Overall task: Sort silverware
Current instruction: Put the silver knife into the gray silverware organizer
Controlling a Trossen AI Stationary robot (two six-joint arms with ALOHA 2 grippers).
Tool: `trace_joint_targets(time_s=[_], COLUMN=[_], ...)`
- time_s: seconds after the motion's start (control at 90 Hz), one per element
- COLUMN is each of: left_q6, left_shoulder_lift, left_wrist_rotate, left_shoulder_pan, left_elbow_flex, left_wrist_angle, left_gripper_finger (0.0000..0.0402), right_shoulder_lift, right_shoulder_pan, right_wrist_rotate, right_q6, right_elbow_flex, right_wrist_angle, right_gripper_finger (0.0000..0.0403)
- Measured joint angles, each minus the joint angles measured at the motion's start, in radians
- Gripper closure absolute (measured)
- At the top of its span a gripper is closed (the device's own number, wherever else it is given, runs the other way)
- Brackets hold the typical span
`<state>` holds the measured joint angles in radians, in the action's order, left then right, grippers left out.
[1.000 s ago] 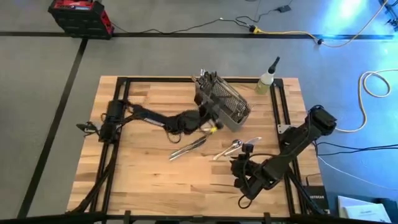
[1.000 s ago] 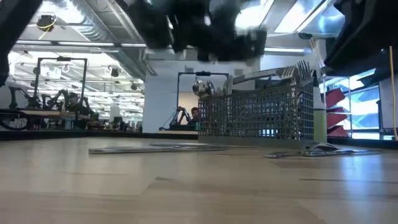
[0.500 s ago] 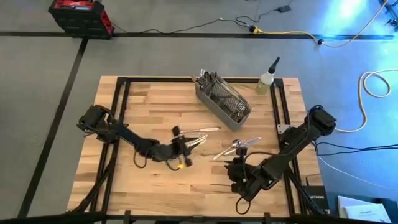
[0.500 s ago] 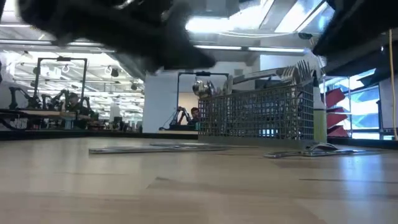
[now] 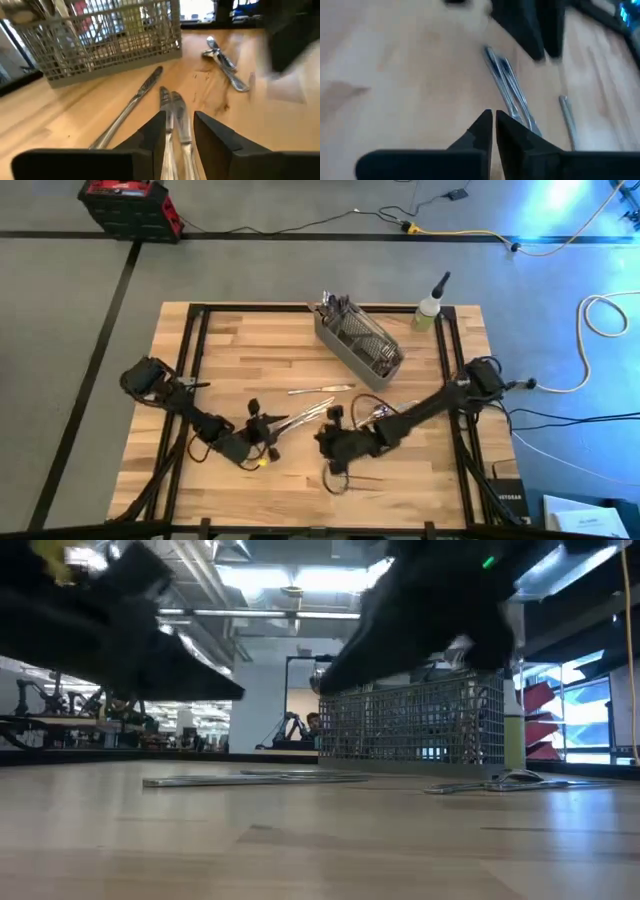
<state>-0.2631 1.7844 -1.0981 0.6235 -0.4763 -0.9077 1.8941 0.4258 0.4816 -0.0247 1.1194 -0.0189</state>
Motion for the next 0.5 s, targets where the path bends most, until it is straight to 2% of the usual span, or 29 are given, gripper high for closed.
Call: trace_joint_targets(time_s=[0.156,0.333,0.5], left_q6=[-0.078,-0.224,-0.284], left_shoulder_lift=[0.0,0.0,0.0], left_wrist_rotate=[-0.025,-0.027,-0.027], left_shoulder_pan=[0.05,0.052,0.052], left_elbow_flex=[0.032,0.047,0.047], left_wrist_angle=[0.024,0.098,0.149], left_gripper_finger=[0.0318,0.0318,0.0318], right_shoulder_lift=[0.052,0.134,0.163], right_shoulder_pan=[-0.12,-0.222,-0.228], right_wrist_rotate=[0.018,-0.15,-0.184], right_q6=[0.095,0.121,0.177], right_elbow_flex=[-0.001,-0.001,-0.002], right_wrist_angle=[0.029,0.126,0.137], right_gripper_finger=[0.0401,0.0402,0.0402])
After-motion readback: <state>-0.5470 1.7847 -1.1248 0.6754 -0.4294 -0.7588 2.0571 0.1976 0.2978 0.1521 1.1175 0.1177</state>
